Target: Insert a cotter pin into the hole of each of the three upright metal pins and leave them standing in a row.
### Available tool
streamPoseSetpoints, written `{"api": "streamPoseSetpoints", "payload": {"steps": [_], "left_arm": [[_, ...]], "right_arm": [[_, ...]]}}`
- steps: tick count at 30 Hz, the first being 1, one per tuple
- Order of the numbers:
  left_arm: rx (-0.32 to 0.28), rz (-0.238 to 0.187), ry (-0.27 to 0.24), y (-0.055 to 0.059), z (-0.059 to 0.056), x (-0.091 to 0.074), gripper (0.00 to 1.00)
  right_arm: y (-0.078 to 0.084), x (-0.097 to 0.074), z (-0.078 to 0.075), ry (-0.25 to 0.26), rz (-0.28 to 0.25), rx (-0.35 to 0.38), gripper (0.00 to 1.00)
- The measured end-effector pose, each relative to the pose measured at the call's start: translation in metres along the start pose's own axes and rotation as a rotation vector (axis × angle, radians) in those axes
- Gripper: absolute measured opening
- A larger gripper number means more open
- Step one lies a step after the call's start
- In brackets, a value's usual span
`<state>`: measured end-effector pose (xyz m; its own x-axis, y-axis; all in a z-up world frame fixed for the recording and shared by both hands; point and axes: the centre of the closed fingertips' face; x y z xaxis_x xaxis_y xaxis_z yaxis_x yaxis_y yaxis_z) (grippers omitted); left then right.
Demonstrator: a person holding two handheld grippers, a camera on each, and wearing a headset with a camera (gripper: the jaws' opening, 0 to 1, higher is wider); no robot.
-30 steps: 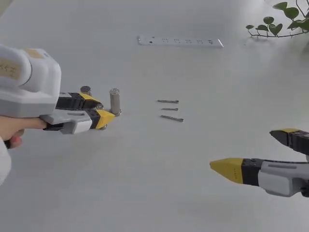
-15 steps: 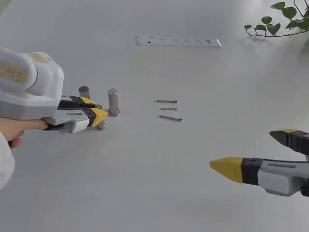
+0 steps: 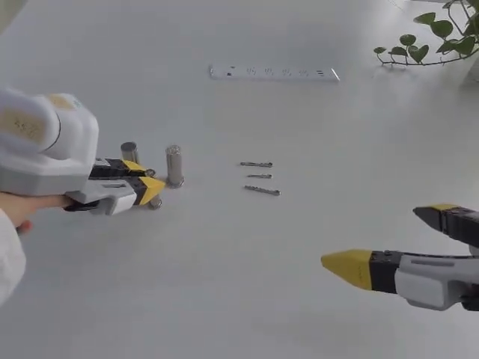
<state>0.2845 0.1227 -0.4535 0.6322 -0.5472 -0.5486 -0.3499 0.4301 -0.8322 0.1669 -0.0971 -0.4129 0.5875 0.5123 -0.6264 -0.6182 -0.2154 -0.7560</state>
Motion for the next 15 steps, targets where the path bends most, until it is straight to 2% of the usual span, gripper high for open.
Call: {"api": "streamPoseSetpoints", "payload": {"steps": [7, 9, 11, 12, 13, 15], "left_arm": [[0.024, 0.003, -0.024, 0.000, -0.004, -0.001, 0.05], [0.007, 0.007, -0.024, 0.000, -0.005, -0.002, 0.05], [-0.098, -0.002, -0.004, -0.003, -0.012, -0.004, 0.05], [-0.106, -0.007, -0.007, -0.004, -0.011, -0.004, 0.05], [-0.084, -0.007, -0.010, -0.004, -0.011, -0.005, 0.05], [-0.080, -0.005, -0.010, -0.005, -0.015, -0.008, 0.05]], "right_arm": [[-0.001, -0.002, 0.000, -0.001, -0.012, 0.004, 0.95], [-0.002, -0.002, 0.001, -0.002, -0.014, 0.002, 0.95], [-0.002, -0.002, 0.001, -0.003, -0.015, 0.000, 0.95], [-0.002, -0.002, 0.002, -0.004, -0.018, 0.000, 0.95], [-0.002, -0.002, 0.002, -0.005, -0.017, 0.000, 0.95], [-0.003, -0.002, 0.003, -0.006, -0.017, -0.009, 0.95]]}}
Point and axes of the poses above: the centre of the closed fingertips' face, and the gripper's own axes: x roughly forward along the fingers, z roughly to its left, y roughly out of its underside, and after that the axes turned 10 degrees about -y, right-handed
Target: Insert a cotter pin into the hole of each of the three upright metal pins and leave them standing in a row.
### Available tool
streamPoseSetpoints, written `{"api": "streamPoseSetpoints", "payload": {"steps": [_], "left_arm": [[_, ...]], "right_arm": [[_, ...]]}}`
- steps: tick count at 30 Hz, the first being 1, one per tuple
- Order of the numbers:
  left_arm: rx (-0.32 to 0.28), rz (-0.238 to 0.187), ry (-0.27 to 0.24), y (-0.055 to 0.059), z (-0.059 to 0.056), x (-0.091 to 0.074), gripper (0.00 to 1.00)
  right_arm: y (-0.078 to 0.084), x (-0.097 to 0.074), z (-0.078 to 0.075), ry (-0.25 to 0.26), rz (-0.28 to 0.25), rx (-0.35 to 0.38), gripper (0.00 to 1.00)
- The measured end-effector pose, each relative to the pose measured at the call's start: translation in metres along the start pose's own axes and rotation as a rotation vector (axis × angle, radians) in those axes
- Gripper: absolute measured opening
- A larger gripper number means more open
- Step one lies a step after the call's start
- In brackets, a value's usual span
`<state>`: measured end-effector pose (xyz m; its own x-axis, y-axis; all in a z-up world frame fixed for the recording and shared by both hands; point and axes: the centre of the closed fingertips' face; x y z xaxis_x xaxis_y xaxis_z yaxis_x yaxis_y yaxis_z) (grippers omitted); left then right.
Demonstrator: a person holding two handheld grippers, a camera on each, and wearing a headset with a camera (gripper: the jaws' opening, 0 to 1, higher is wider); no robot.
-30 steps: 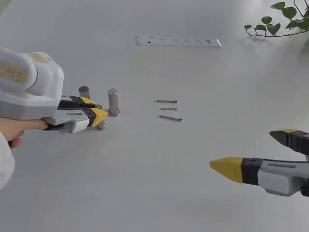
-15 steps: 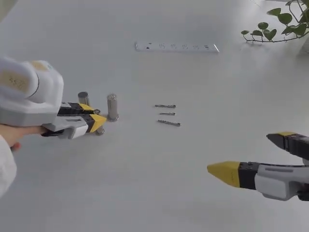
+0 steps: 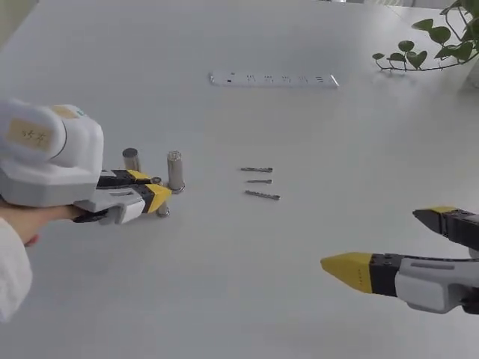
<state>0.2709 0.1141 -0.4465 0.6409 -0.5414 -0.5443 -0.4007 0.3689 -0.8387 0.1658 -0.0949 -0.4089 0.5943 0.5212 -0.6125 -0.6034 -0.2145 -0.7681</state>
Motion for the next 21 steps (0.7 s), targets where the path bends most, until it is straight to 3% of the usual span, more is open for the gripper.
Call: {"api": "streamPoseSetpoints", "payload": {"steps": [4, 17, 21], "left_arm": [[0.064, -0.002, -0.017, -0.003, -0.005, -0.006, 0.05], [0.048, -0.026, 0.004, -0.015, -0.026, -0.022, 0.05], [0.080, -0.014, 0.010, -0.014, -0.034, -0.024, 0.05]], "right_arm": [[-0.001, 0.000, 0.002, -0.003, -0.002, -0.005, 0.95], [-0.003, 0.000, 0.006, -0.012, -0.010, -0.011, 0.95], [-0.005, 0.001, 0.007, -0.016, -0.014, -0.014, 0.95]]}}
Point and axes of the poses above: the centre of the closed fingertips' face, and the gripper's own axes: x roughly forward along the fingers, z roughly to its left, y roughly out of its underside, and after that the axes turned 10 degrees about -y, right-handed
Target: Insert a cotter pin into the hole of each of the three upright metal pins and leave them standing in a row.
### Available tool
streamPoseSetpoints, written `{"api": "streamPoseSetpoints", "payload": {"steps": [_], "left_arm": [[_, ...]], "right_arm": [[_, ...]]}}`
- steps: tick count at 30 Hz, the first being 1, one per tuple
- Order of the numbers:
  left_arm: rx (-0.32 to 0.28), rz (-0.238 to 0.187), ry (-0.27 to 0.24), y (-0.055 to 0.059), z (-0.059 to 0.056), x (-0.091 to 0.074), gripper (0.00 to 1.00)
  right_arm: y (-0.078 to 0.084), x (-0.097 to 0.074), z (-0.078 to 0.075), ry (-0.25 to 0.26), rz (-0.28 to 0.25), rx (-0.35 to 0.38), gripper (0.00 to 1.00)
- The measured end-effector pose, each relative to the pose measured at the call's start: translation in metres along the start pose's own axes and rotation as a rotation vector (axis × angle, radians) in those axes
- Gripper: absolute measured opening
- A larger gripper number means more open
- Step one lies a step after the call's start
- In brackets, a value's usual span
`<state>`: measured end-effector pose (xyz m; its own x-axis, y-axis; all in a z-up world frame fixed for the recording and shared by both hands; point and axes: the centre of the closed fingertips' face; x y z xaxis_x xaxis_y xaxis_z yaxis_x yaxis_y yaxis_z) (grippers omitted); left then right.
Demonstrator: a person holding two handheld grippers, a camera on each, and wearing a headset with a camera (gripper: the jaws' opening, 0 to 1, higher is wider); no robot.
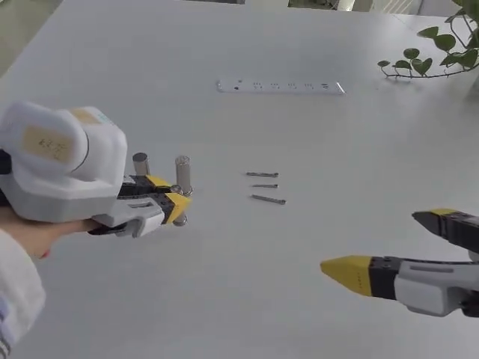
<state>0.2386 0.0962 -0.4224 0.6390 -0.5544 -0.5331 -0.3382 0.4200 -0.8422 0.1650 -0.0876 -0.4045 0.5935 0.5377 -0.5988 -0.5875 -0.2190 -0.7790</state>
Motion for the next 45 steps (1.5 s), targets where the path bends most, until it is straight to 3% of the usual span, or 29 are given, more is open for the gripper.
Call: {"api": "streamPoseSetpoints", "payload": {"steps": [10, 17, 23, 35, 45], "left_arm": [[-0.014, -0.005, 0.027, -0.001, -0.017, -0.004, 0.05], [0.000, 0.020, 0.046, 0.011, -0.030, 0.002, 0.05], [-0.014, 0.022, 0.060, 0.015, -0.037, 0.006, 0.05], [-0.009, 0.020, 0.067, 0.022, -0.047, 0.013, 0.05], [-0.009, 0.017, 0.077, 0.024, -0.049, 0.013, 0.05]], "right_arm": [[-0.003, -0.001, -0.001, -0.002, -0.004, -0.007, 0.95], [-0.001, -0.001, 0.000, -0.007, 0.001, -0.009, 0.95], [0.002, 0.002, 0.000, -0.015, 0.003, -0.001, 0.95], [0.003, 0.007, 0.001, -0.032, 0.010, -0.002, 0.94], [0.004, 0.006, 0.001, -0.032, 0.009, -0.003, 0.94]]}}
Point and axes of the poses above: the centre of the closed fingertips' face, and the gripper's own axes: x roughly forward along the fingers, z roughly to its left, y roughly out of its underside, and after that the axes turned 10 degrees about -y, right-handed
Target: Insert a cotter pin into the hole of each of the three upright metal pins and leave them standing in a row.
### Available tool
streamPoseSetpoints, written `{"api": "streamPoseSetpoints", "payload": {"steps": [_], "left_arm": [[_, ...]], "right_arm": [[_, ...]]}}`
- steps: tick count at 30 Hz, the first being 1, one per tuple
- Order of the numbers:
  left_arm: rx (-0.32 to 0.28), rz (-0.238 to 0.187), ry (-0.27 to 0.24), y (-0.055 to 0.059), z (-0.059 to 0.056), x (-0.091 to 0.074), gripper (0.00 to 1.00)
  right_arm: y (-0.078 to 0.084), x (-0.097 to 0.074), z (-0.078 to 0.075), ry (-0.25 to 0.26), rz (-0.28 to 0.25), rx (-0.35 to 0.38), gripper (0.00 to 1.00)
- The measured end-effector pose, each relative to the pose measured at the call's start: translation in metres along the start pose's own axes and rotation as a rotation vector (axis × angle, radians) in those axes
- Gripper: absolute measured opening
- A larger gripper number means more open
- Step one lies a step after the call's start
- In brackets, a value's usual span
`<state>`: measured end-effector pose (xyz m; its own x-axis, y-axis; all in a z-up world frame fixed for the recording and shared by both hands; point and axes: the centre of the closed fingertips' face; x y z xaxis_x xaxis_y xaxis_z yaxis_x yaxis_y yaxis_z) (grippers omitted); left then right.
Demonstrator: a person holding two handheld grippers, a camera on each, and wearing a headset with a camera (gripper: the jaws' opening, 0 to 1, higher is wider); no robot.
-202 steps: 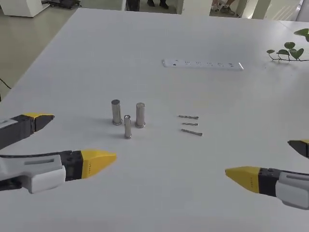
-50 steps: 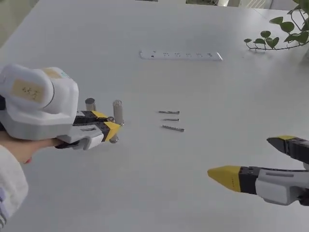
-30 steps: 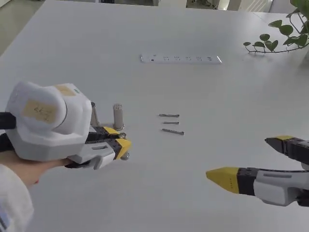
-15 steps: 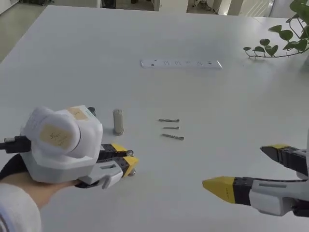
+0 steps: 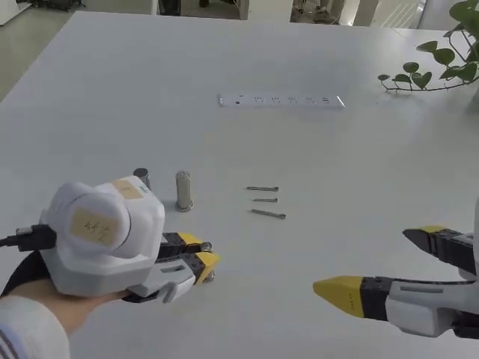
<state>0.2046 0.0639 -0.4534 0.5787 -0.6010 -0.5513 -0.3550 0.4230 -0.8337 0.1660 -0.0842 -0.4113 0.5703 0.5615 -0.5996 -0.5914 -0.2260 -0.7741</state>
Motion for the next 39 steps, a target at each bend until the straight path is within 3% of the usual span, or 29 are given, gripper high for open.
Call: {"api": "streamPoseSetpoints", "payload": {"steps": [15, 19, 21, 32, 39], "left_arm": [[0.045, -0.019, 0.013, 0.000, -0.001, 0.000, 0.05], [0.059, -0.029, 0.043, 0.001, -0.005, -0.001, 0.06], [0.039, -0.029, 0.058, 0.000, -0.007, -0.002, 0.11], [0.080, -0.071, 0.088, -0.008, -0.009, -0.005, 0.42], [0.068, -0.119, 0.131, -0.018, -0.008, -0.018, 0.53]], "right_arm": [[0.001, 0.000, 0.001, 0.000, 0.004, -0.001, 0.94], [0.001, 0.002, 0.002, -0.005, 0.006, -0.003, 0.94], [0.000, 0.002, 0.003, -0.008, 0.005, -0.005, 0.94], [0.002, 0.002, 0.004, -0.009, 0.006, -0.004, 0.94], [0.005, 0.003, 0.005, -0.012, 0.008, 0.000, 0.94]]}}
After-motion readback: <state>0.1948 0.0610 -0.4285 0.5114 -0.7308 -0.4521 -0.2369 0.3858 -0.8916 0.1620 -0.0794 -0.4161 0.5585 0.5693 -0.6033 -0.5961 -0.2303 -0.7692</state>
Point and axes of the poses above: the centre of the closed fingertips' face, and the gripper's own axes: x roughly forward along the fingers, z roughly to its left, y roughly out of its underside, and after that the axes turned 10 degrees about -y, right-handed
